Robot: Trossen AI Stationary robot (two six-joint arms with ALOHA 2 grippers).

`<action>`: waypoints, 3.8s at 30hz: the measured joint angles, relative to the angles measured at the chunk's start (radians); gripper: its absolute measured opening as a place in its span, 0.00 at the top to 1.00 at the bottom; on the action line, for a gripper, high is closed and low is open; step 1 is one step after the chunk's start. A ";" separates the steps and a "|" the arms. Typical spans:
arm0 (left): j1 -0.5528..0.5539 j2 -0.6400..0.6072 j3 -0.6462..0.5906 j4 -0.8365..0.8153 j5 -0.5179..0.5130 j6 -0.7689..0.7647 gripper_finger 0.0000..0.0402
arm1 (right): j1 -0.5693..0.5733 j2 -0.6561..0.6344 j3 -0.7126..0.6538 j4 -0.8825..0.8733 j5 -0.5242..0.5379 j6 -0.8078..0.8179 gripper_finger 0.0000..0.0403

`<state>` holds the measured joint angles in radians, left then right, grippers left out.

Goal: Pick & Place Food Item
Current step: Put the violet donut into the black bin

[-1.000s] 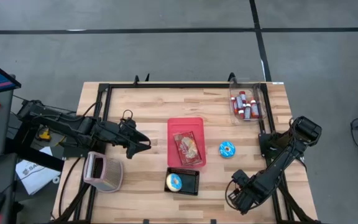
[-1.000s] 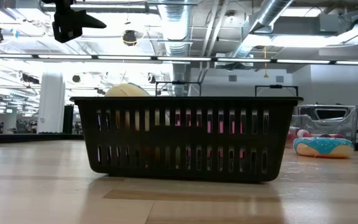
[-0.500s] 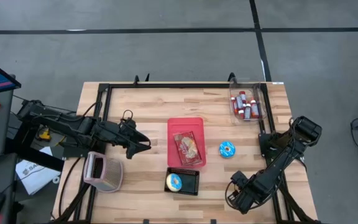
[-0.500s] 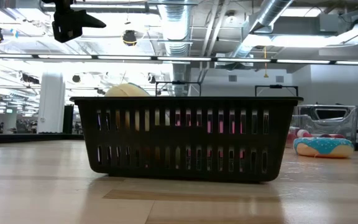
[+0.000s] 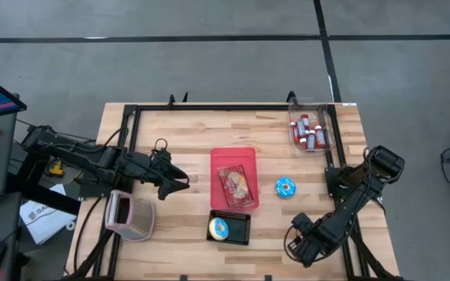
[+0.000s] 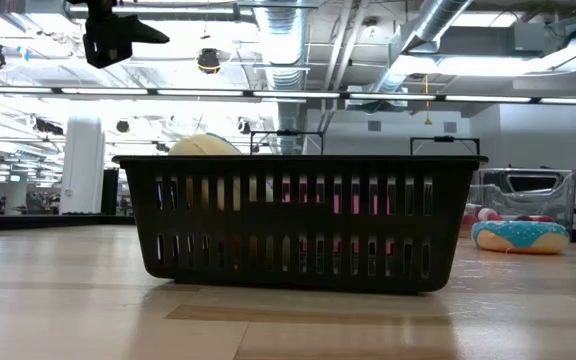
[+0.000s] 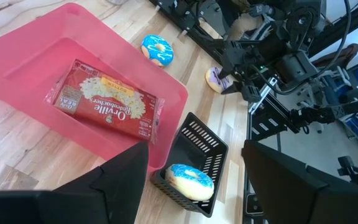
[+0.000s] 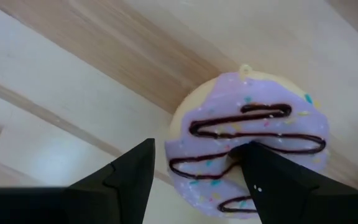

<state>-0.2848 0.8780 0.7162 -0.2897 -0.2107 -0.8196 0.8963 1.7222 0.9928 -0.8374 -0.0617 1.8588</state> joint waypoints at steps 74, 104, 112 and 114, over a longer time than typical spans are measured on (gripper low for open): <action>-0.045 0.000 0.001 -0.024 0.009 -0.043 0.35 | -0.466 0.226 0.266 0.789 0.088 -0.633 0.58; -0.051 0.000 0.001 -0.024 0.010 -0.051 0.35 | -0.486 0.223 0.265 0.758 0.077 -0.653 0.48; -0.051 0.000 0.000 -0.024 0.010 -0.052 0.35 | -0.487 0.222 0.270 0.760 0.059 -0.660 0.48; -0.051 0.000 0.000 -0.024 0.010 -0.052 0.35 | -0.487 0.222 0.270 0.765 0.041 -0.646 0.48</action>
<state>-0.3363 0.8776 0.7166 -0.3134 -0.2005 -0.8715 0.4091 1.9442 1.2629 -0.0725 -0.0203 1.2125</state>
